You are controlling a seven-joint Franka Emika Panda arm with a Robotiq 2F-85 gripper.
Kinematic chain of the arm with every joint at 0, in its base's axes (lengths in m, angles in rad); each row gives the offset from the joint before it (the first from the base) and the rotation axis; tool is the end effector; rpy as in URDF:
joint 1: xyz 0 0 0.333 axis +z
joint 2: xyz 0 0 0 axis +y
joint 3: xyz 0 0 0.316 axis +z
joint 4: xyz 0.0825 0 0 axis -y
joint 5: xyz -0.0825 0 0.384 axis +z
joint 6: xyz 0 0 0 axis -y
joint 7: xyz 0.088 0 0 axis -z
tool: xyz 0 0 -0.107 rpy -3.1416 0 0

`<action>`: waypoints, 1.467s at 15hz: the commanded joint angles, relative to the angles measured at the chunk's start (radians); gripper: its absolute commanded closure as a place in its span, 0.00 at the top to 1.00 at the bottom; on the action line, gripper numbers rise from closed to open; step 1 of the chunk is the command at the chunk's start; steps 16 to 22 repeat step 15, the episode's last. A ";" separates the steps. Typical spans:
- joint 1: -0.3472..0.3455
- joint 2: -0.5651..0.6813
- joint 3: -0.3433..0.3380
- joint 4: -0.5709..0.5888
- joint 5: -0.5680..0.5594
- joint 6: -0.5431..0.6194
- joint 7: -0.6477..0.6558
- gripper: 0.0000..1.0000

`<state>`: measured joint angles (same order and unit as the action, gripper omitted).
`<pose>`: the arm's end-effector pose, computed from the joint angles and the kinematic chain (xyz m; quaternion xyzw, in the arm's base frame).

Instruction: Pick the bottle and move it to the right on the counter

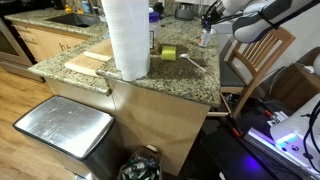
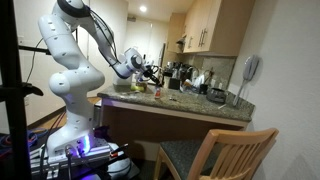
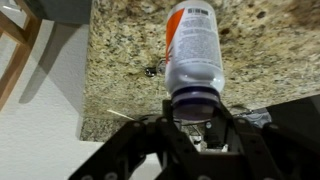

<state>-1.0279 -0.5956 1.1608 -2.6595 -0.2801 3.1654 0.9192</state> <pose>0.4489 0.0908 0.3909 0.8858 -0.1585 0.4229 0.1062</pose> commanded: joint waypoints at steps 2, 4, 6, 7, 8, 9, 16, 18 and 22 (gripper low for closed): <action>-0.179 -0.075 0.183 0.023 0.165 0.013 -0.062 0.12; -0.241 -0.118 0.248 0.038 0.247 0.042 -0.057 0.62; -0.279 -0.132 0.294 0.047 0.329 0.052 -0.041 0.70; -0.290 -0.143 0.309 0.051 0.363 0.051 -0.040 0.77; -0.285 -0.141 0.304 0.054 0.393 0.049 -0.044 0.85; -0.268 -0.134 0.284 0.055 0.418 0.052 -0.052 0.91; -0.160 -0.151 0.154 0.058 0.479 0.057 -0.098 1.00; -0.160 -0.151 0.154 0.058 0.479 0.057 -0.098 1.00; -0.160 -0.151 0.154 0.058 0.479 0.057 -0.098 1.00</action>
